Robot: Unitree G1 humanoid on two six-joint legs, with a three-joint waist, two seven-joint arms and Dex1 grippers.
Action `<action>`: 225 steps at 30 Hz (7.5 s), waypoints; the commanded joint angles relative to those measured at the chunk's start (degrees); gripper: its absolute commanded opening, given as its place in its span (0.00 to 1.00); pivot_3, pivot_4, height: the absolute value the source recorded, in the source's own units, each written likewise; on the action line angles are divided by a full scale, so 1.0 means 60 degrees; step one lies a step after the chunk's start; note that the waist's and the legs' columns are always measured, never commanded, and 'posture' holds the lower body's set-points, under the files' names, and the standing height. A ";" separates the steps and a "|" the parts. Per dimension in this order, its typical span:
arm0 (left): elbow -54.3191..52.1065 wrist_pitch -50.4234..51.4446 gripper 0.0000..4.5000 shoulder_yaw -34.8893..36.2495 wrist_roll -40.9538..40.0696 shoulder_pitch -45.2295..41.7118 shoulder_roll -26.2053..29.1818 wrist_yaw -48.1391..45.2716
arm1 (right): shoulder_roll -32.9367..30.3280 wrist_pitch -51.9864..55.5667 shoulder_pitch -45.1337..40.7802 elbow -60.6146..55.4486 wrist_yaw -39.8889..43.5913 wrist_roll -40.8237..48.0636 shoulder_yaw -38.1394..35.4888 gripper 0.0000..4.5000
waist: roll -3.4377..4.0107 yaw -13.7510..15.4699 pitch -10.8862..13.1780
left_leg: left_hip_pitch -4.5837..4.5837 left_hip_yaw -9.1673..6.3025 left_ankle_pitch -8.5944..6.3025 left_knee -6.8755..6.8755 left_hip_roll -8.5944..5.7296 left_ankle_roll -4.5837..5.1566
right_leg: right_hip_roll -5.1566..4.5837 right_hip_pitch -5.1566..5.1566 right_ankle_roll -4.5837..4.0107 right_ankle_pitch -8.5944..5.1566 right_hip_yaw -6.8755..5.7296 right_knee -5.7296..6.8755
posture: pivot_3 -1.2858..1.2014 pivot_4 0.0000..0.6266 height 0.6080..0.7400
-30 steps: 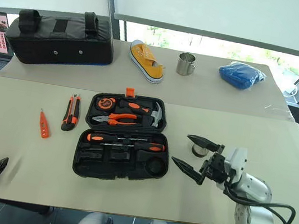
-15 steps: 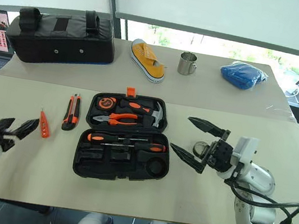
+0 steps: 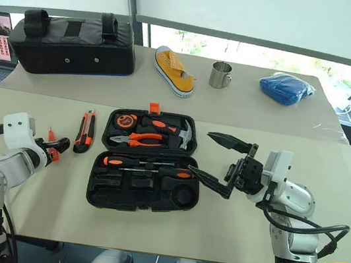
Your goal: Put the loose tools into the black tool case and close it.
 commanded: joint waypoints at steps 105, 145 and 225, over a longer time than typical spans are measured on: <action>0.3887 -0.9877 0.00 -0.6275 0.3708 -0.0443 0.2295 -1.4527 | -0.1452 0.1365 0.3470 -0.2251 -0.0864 0.0174 -0.0661 1.00 | 0.0045 0.0183 0.0002 | -0.0021 0.0076 -0.0003 0.0046 -0.0002 0.0015 | 0.0025 0.0016 0.0028 -0.0006 0.0012 -0.0016 | 0.52 0.24 1.00; -0.0432 -0.8471 1.00 0.0976 0.0674 0.6381 0.0487 -0.8046 | 0.0091 -0.1126 0.3271 -0.1079 -0.0764 0.0179 -0.1100 1.00 | 0.0019 0.0127 -0.0033 | 0.0006 0.0090 -0.0010 0.0022 0.0023 0.0017 | -0.0001 0.0019 0.0023 -0.0019 0.0018 -0.0026 | 0.52 0.24 1.00; -0.1628 -0.3748 0.39 -0.8441 0.3356 -0.1953 0.4288 -1.3609 | -0.0948 0.0005 0.4311 -0.2730 -0.1511 0.0483 -0.1279 1.00 | -0.0013 0.0225 0.0024 | -0.0041 0.0083 -0.0006 0.0025 0.0000 0.0011 | 0.0029 -0.0005 0.0028 -0.0011 0.0021 -0.0039 | 0.52 0.24 1.00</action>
